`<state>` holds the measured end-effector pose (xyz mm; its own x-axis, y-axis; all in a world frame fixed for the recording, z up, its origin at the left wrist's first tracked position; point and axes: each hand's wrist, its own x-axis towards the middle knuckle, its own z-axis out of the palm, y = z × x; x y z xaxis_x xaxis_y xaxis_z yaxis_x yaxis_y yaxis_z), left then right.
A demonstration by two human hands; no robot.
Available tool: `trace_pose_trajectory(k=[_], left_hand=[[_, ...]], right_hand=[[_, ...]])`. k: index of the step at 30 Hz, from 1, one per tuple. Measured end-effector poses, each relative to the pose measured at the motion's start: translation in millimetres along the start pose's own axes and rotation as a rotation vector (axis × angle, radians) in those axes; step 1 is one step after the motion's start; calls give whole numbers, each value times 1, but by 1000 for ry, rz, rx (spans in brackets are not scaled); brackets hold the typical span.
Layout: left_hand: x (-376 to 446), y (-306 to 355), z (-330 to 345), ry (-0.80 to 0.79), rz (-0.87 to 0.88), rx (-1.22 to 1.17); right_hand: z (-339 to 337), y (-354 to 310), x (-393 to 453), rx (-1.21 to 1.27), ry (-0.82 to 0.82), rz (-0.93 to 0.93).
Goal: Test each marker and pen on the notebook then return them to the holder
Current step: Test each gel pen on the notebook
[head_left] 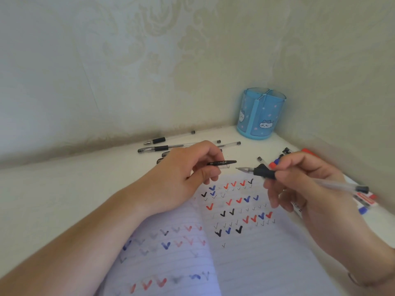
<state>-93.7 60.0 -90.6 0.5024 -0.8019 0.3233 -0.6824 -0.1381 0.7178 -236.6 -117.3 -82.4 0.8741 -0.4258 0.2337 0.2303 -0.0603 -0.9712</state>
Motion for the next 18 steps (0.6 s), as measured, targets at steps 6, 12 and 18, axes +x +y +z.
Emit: trace_pose_trajectory(k=[6, 12, 18], left_hand=[[-1, 4, 3, -23, 55, -12], [-2, 6, 8, -30, 93, -70], [-4, 7, 9, 6, 38, -231]], right_hand=[[-1, 1, 0, 1, -81, 3], [1, 3, 0, -4, -115, -18], [3, 3, -2, -7, -81, -48]])
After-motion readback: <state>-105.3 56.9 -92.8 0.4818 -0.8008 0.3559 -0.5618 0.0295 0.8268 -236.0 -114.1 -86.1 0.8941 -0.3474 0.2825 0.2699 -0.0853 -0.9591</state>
